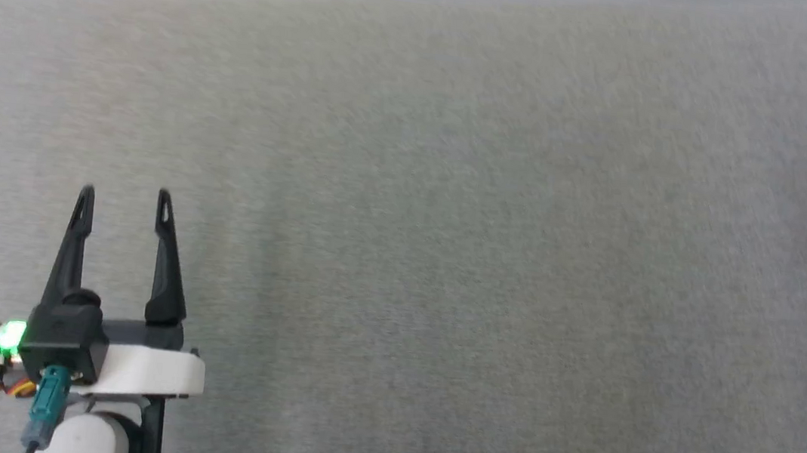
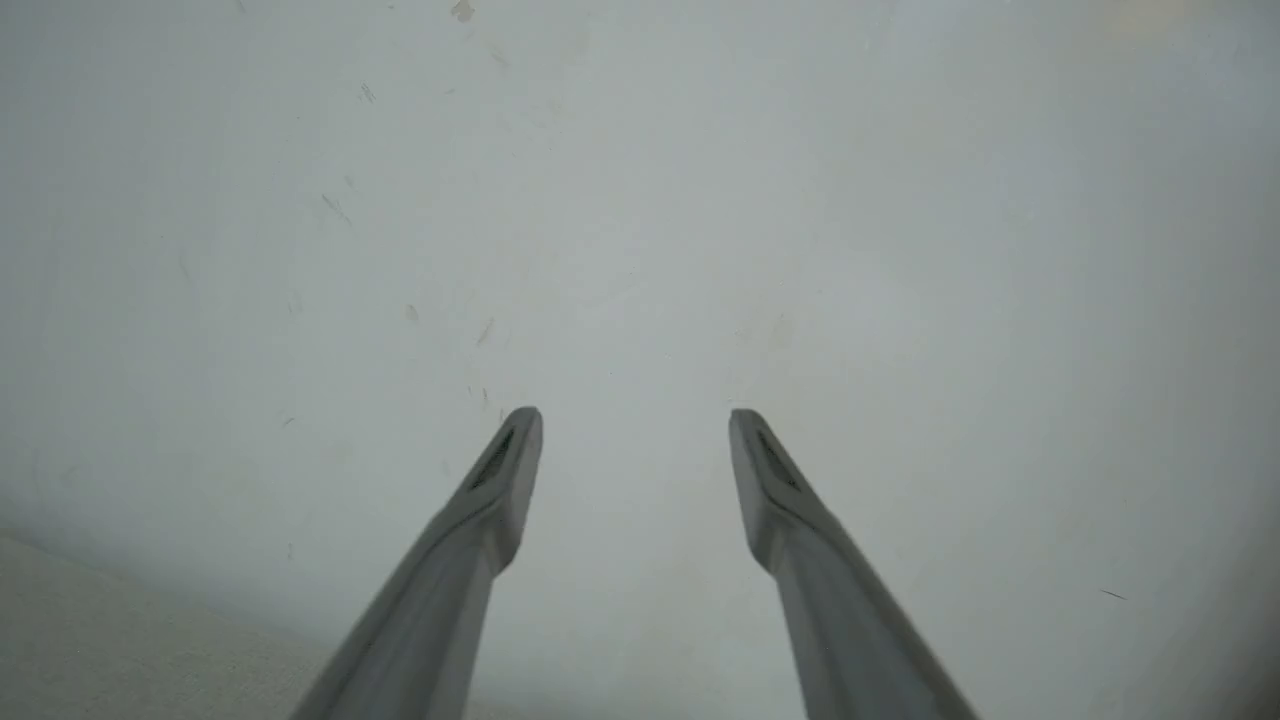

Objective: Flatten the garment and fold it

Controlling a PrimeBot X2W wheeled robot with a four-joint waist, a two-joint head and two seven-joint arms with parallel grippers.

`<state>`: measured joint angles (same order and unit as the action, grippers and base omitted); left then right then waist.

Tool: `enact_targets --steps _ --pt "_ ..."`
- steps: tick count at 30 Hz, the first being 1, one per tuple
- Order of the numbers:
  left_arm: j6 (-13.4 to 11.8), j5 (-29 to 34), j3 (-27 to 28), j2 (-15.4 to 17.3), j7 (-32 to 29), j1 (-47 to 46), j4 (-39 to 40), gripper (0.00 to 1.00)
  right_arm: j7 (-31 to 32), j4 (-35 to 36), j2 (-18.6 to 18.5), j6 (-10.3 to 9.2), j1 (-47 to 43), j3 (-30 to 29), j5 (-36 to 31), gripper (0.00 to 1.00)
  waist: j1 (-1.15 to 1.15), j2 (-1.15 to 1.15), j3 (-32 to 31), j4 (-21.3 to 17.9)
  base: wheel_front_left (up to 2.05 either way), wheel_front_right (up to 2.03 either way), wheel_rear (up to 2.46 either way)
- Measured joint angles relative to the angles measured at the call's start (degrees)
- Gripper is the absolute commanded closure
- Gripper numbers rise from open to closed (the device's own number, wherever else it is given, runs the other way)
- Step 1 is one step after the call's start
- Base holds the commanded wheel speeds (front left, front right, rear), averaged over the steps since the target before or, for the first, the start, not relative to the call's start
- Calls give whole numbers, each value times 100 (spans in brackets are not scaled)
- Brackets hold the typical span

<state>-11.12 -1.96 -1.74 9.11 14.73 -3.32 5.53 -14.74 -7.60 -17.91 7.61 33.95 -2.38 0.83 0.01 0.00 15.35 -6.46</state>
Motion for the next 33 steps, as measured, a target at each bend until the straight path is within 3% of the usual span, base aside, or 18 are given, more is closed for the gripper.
enact_targets --steps 6,16,25,32,33 --pt "56 1 4 -76 0 242 -137 0 -1 477 659 0 -903 83 375 0 0 0 -408 265 0 0 0" --pt "223 1 -11 -159 0 474 -383 0 0 299 1269 0 -2640 278 602 0 0 0 -1044 548 0 0 0" --pt "360 -9 -7 -236 0 682 -593 0 0 606 1462 -1 -3795 174 555 0 0 0 -1458 659 0 0 0" --pt "512 -115 40 -311 0 750 -647 0 0 939 1475 -1 -3917 93 474 0 -1 0 -1557 646 0 0 0" --pt "543 -126 42 -327 -3 750 -650 100 2 940 1474 -1 -3917 98 477 100 -1 0 -1557 646 0 0 0"
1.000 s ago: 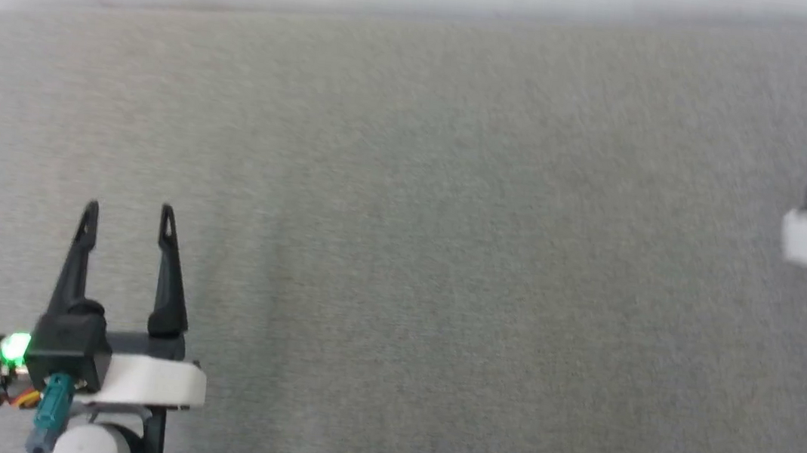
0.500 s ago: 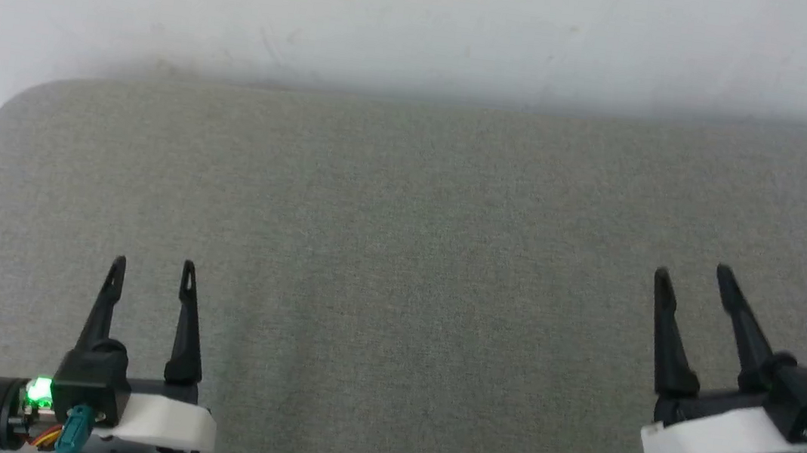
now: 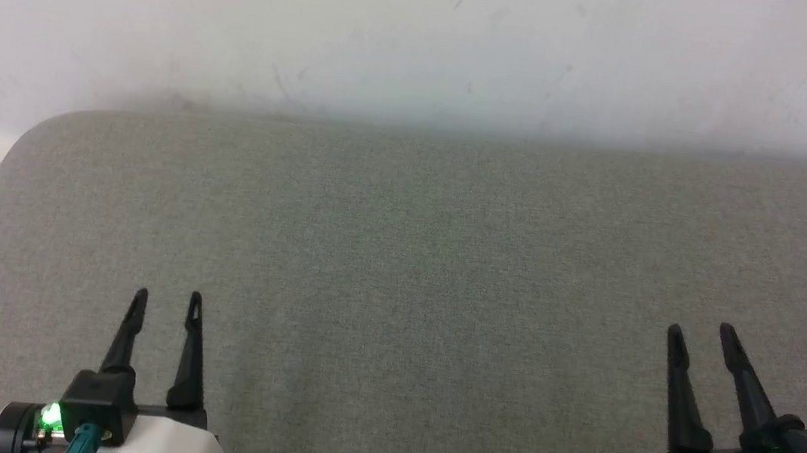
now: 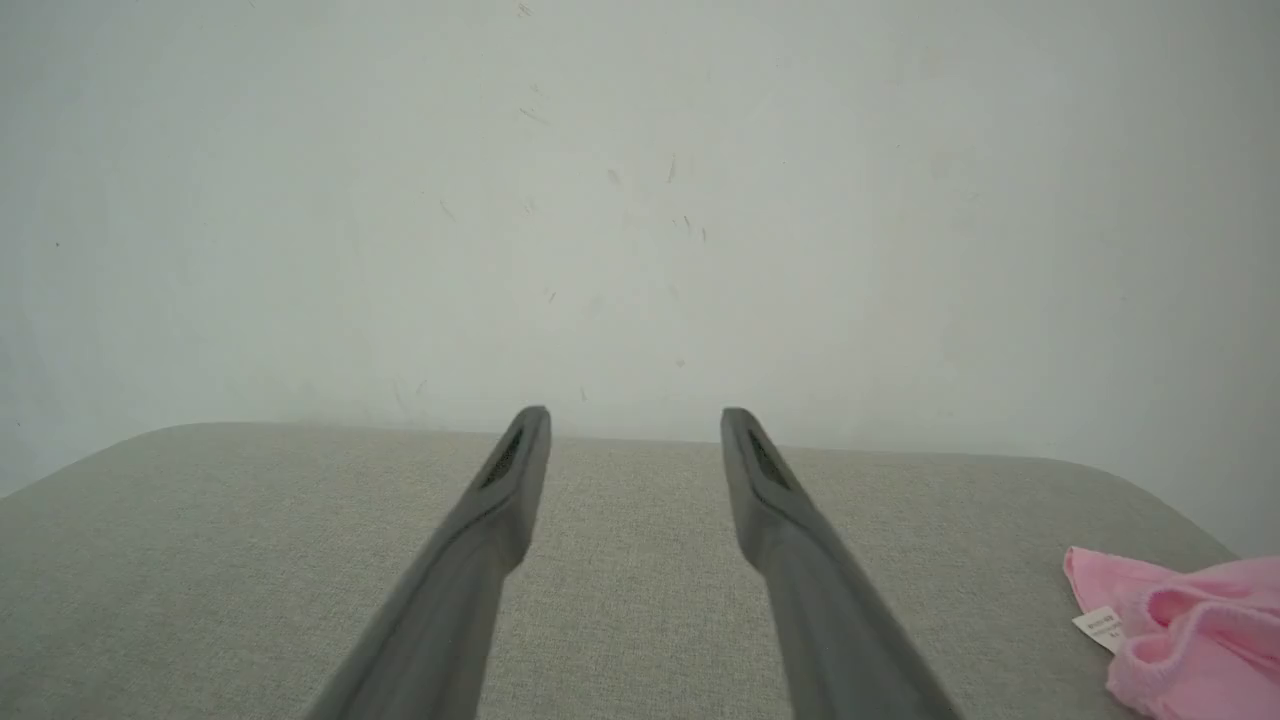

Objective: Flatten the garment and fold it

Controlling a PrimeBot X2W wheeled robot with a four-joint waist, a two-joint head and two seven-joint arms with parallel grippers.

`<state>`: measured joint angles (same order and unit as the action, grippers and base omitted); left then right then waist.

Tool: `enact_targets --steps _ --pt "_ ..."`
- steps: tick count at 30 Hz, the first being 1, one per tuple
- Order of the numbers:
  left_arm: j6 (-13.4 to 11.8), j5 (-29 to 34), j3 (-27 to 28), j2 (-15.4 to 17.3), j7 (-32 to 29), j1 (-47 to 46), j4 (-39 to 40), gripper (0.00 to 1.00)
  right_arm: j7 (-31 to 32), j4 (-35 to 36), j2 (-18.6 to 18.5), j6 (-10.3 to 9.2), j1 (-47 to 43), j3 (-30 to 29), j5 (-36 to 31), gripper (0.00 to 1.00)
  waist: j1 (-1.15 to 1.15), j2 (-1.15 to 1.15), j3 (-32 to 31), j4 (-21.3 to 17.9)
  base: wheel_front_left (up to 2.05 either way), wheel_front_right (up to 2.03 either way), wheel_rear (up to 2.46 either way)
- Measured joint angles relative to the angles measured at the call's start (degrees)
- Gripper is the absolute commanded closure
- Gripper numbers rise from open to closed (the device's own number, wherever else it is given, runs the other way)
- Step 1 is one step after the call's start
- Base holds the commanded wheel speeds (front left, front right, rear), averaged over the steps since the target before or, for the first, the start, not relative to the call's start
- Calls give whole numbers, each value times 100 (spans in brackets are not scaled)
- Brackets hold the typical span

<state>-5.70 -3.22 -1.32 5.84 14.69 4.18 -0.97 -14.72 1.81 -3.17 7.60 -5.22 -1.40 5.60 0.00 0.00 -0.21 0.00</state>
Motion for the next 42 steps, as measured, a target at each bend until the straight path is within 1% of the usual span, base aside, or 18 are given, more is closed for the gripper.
enact_targets --steps 18,20,29,42 --pt "20 12 -11 -20 -159 -2 2 100 159 -26 -7 1 20 -1 -16 100 0 0 1 0 0 0 0" --pt "57 13 -9 -21 -180 -4 3 100 167 -27 -7 1 21 3 -24 100 0 0 1 0 0 0 0" --pt "70 26 -2 -36 -270 -16 5 100 275 -40 -7 1 27 9 -69 100 0 0 3 0 0 0 0" --pt "156 30 5 -67 -419 -26 10 100 422 -52 -7 1 82 19 -103 100 0 0 5 0 0 0 0"
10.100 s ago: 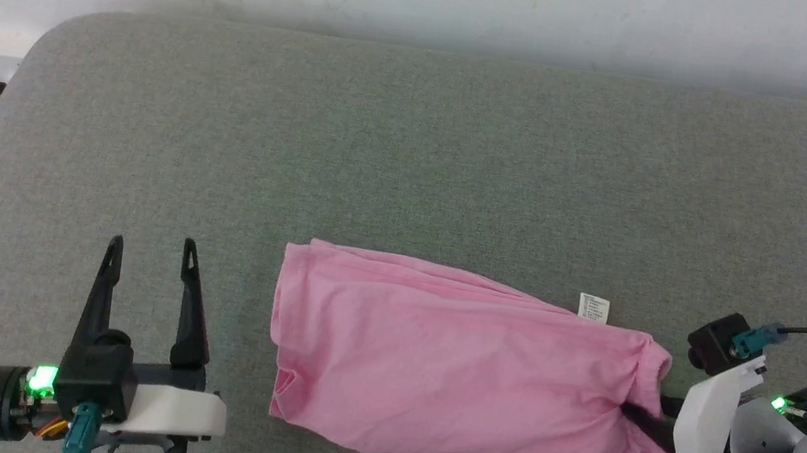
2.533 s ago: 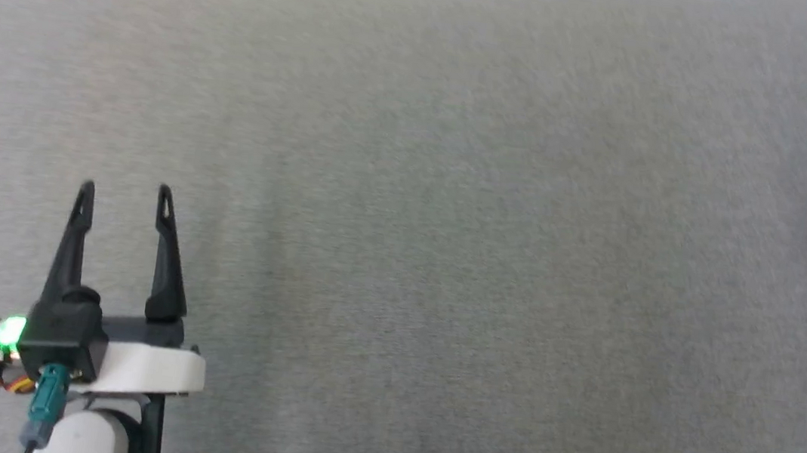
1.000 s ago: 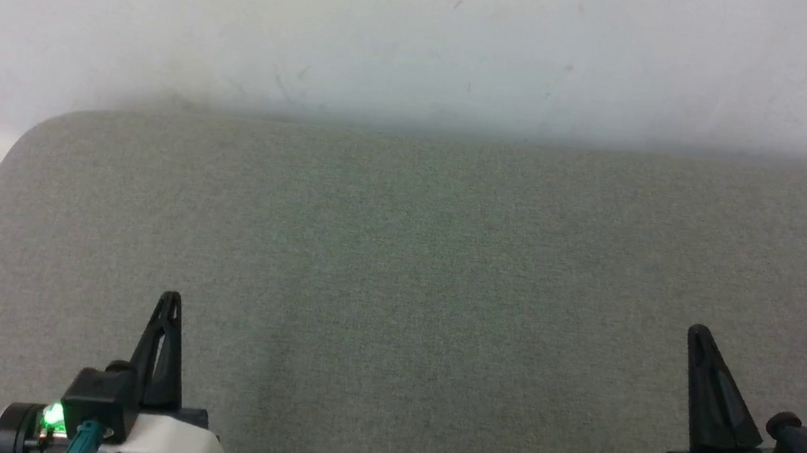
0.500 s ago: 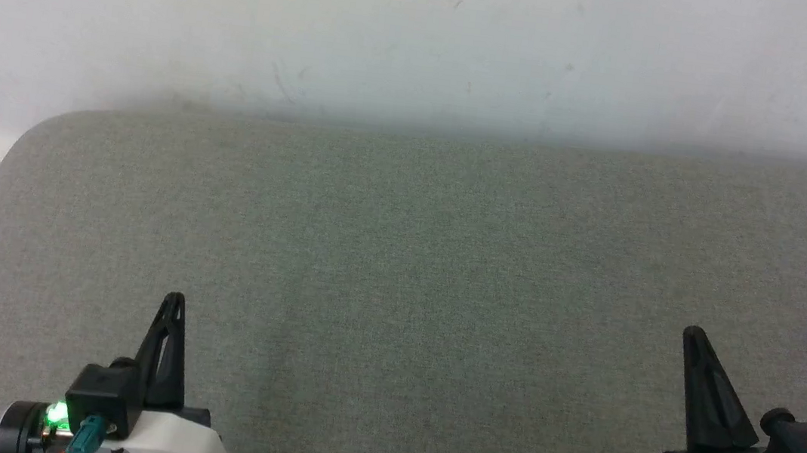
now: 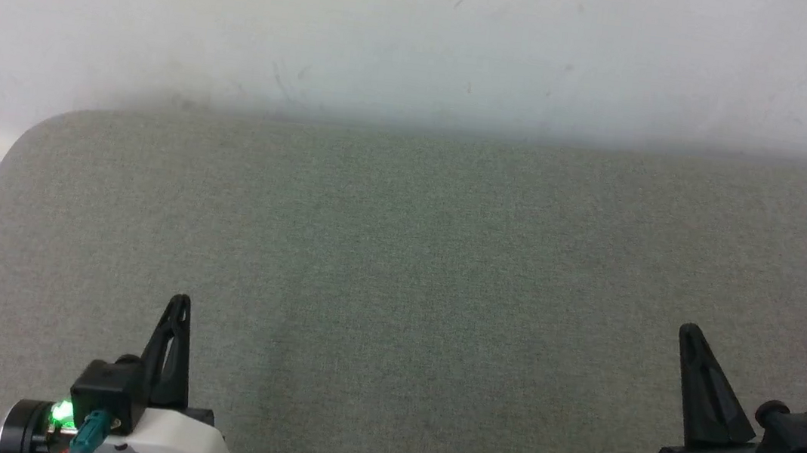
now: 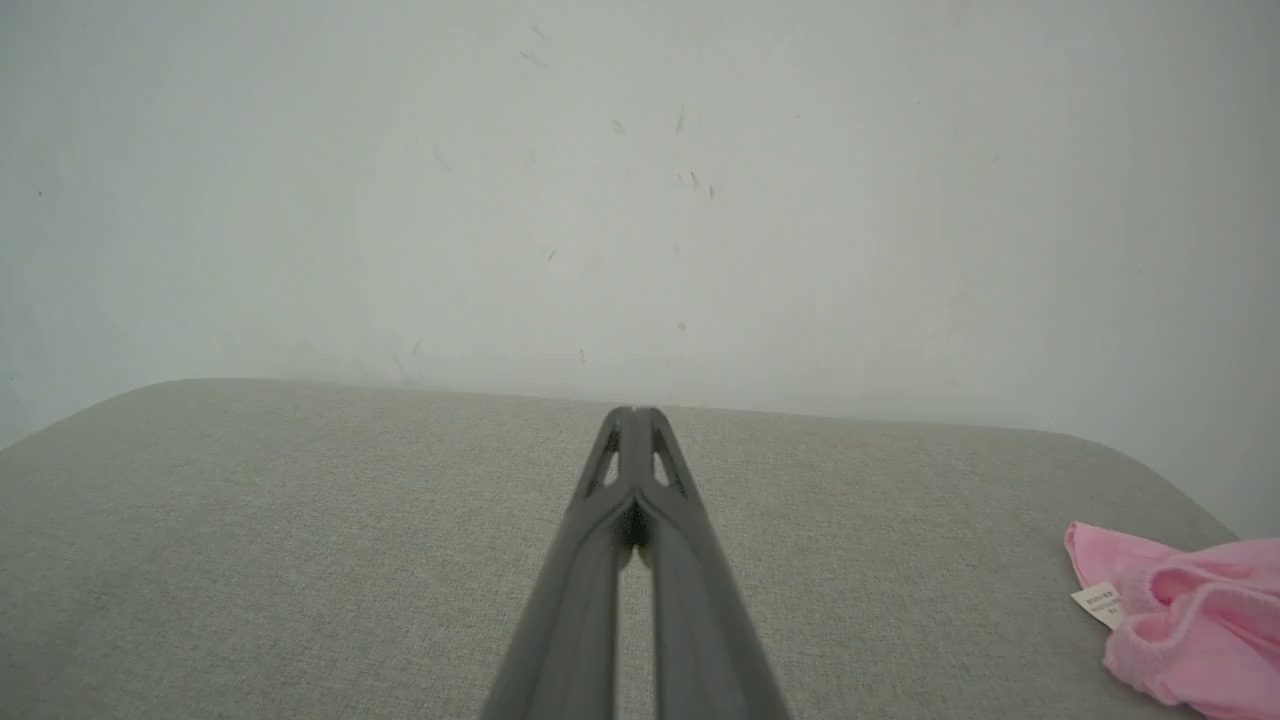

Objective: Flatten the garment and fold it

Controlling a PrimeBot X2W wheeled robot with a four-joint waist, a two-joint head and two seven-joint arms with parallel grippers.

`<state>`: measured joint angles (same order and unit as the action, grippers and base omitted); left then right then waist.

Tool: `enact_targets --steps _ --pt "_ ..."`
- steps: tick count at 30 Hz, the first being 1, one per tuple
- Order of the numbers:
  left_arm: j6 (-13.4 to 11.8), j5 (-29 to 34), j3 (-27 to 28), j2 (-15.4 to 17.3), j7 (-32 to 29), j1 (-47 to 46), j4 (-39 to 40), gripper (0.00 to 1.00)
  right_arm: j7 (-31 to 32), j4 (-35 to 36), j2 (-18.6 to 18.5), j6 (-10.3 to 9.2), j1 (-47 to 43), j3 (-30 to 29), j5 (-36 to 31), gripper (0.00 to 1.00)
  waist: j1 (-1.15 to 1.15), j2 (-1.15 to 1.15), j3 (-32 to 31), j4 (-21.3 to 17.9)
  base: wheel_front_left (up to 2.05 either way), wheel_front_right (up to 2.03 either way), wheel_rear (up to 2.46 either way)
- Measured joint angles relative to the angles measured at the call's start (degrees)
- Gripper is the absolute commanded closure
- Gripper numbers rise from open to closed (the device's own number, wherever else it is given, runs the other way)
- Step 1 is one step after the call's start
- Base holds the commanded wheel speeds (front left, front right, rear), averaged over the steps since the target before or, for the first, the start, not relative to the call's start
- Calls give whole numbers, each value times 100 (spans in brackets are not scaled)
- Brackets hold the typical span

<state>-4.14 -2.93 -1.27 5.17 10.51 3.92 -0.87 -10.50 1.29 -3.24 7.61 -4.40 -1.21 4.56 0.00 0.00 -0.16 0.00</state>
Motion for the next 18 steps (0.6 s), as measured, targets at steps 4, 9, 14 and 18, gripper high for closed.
enact_targets --steps 4,9,14,18 --pt "4 43 3 -5 -51 -10 1 100 54 -5 1 0 15 4 -13 100 0 0 1 0 0 0 0" --pt "13 51 11 -16 -124 -68 5 100 132 -15 1 0 60 12 -58 100 0 0 2 0 0 0 0" --pt "56 58 19 -26 -189 -73 9 100 190 -21 1 0 65 20 -75 100 0 0 3 0 0 0 0" --pt "63 59 24 -38 -240 -82 13 100 235 -24 2 0 75 25 -110 100 0 0 4 0 0 0 0"
